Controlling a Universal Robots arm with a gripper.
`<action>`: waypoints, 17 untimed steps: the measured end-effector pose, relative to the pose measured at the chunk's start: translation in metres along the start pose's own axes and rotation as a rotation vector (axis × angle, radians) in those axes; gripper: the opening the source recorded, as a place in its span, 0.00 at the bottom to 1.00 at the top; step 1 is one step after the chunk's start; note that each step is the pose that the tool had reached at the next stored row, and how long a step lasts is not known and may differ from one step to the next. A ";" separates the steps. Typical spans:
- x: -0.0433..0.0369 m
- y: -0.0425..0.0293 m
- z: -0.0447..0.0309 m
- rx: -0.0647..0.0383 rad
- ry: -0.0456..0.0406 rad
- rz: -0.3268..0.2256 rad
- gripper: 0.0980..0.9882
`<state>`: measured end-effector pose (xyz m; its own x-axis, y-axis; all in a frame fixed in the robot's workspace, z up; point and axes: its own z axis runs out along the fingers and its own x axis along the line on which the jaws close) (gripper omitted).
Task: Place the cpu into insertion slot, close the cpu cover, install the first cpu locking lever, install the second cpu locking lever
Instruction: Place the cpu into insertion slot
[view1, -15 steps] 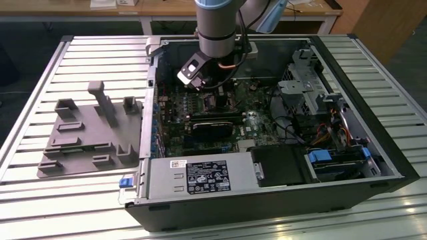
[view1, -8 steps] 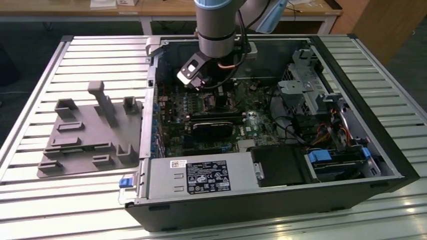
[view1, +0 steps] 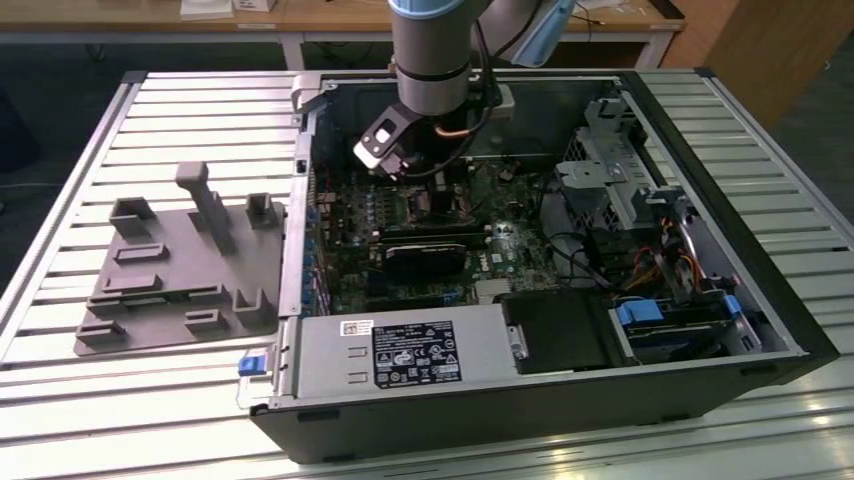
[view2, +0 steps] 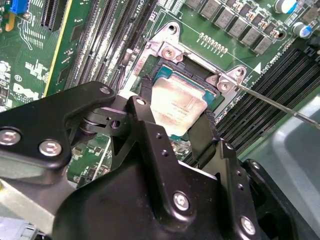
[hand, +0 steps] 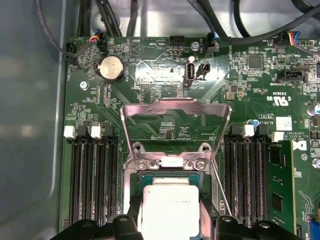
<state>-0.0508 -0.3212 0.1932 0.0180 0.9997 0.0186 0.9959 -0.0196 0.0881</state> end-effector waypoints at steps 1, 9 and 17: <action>0.0000 0.0000 0.0000 0.000 -0.0006 0.006 0.49; -0.0001 -0.0001 0.0004 0.000 -0.0012 0.012 0.49; 0.0000 -0.0001 0.0005 0.000 -0.0011 0.013 0.51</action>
<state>-0.0508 -0.3213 0.1927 0.0306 0.9994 0.0187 0.9956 -0.0322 0.0882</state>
